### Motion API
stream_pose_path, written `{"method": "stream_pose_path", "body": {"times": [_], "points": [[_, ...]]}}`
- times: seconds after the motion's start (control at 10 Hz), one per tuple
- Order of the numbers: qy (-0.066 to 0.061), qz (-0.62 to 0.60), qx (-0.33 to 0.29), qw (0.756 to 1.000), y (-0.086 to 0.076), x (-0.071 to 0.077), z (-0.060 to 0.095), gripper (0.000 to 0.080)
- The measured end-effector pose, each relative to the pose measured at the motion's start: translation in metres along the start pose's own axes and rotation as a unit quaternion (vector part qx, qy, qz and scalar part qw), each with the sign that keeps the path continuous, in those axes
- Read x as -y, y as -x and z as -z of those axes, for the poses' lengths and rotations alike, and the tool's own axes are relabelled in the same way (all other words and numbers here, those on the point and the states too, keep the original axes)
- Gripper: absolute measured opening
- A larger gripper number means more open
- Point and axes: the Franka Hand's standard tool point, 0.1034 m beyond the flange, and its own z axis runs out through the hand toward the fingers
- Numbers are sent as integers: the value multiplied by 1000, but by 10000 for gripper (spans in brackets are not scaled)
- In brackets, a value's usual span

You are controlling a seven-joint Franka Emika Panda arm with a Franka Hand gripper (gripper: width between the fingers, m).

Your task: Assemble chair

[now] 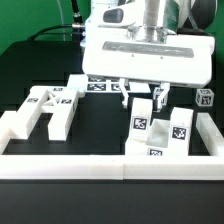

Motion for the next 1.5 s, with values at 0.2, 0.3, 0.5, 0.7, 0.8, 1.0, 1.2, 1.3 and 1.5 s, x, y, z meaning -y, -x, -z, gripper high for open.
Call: {"method": "stream_pose_path", "body": {"times": [0.2, 0.3, 0.5, 0.7, 0.8, 1.0, 1.2, 1.3, 1.5], "points": [[1, 1, -8, 1000, 0, 0, -1, 294], [1, -4, -8, 1000, 1, 1, 0, 294], [2, -2, -8, 1000, 1, 1, 0, 489], [2, -2, -8, 1000, 1, 1, 0, 609], [2, -2, -8, 1000, 1, 1, 0, 609], [3, 5, -9, 1000, -2, -3, 1, 648], [-2, 5, -2, 1000, -14, -5, 13, 649], [-7, 2, 4, 1000, -22, -4, 21, 649], [-9, -1, 6, 1000, -26, -5, 25, 649]]}}
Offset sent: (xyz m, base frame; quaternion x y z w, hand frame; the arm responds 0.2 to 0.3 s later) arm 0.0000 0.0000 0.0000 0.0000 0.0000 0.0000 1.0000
